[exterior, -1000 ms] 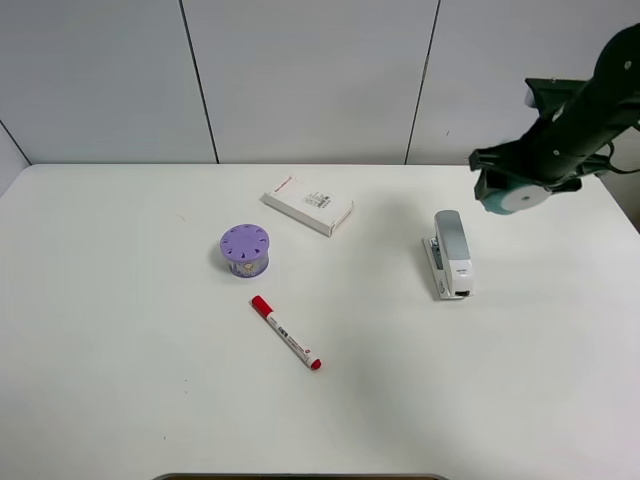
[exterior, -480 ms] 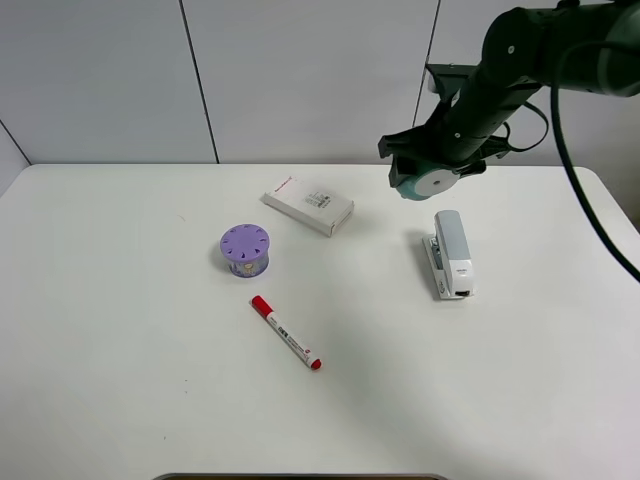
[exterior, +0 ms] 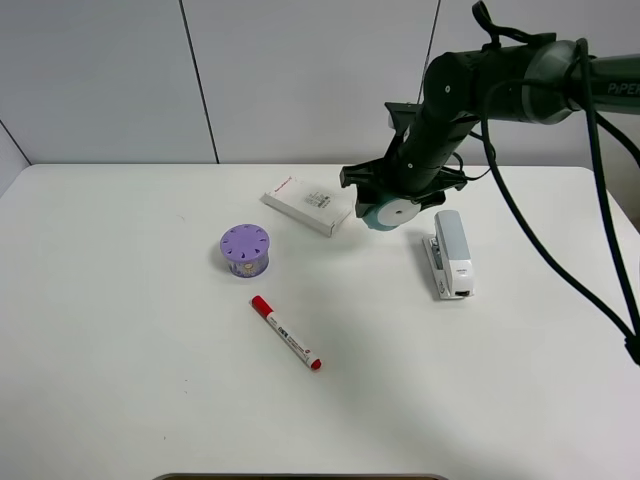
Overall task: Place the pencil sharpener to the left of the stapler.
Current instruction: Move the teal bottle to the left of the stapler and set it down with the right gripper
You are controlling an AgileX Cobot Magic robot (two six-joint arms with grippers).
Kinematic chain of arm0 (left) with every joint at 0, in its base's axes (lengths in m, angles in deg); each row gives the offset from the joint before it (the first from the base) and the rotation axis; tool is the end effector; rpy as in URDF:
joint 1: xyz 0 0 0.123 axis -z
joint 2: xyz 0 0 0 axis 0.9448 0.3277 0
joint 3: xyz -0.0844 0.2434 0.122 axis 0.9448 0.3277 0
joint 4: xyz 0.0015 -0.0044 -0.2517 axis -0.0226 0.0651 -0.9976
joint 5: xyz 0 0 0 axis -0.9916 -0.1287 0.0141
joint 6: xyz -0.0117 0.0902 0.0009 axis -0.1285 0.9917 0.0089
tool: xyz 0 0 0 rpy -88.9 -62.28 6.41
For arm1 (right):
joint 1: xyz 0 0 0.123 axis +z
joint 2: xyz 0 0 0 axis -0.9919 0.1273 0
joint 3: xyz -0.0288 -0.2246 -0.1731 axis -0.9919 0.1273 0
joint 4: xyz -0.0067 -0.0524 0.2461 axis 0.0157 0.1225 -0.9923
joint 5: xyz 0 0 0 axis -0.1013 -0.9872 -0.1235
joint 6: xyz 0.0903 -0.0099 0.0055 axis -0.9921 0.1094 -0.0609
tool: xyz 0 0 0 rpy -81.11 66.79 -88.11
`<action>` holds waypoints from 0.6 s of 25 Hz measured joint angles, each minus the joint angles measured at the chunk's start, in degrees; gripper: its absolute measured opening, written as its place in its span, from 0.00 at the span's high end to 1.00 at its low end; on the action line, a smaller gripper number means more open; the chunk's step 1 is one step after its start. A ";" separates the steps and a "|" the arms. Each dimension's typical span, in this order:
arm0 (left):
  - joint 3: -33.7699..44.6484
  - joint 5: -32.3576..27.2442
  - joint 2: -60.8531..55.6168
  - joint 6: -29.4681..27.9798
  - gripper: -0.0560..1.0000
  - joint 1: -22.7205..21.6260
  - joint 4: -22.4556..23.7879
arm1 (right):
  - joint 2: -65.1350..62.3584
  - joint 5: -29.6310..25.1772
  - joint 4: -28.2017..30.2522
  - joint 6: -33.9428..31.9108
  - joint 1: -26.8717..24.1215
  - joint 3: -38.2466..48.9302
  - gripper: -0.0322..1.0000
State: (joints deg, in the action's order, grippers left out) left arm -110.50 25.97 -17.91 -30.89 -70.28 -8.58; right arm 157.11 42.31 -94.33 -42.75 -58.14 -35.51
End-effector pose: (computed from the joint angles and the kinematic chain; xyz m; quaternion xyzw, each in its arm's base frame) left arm -0.0068 0.0045 0.2797 -0.0263 0.8483 0.0067 0.5288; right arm 0.3716 0.1768 0.2020 -0.0727 0.9795 0.0976 0.1605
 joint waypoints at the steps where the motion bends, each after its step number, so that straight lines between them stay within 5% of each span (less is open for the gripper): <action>1: 0.00 0.00 0.00 0.00 0.04 0.00 0.00 | 0.33 0.00 0.00 -0.49 0.51 0.00 0.32; 15: 0.00 0.00 0.00 0.00 0.04 0.00 0.00 | 8.55 0.41 -0.30 -2.61 2.07 0.00 0.32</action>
State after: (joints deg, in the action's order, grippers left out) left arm -110.50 25.97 -17.91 -30.89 -70.28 -8.58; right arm 165.66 42.72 -94.63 -45.37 -56.07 -35.51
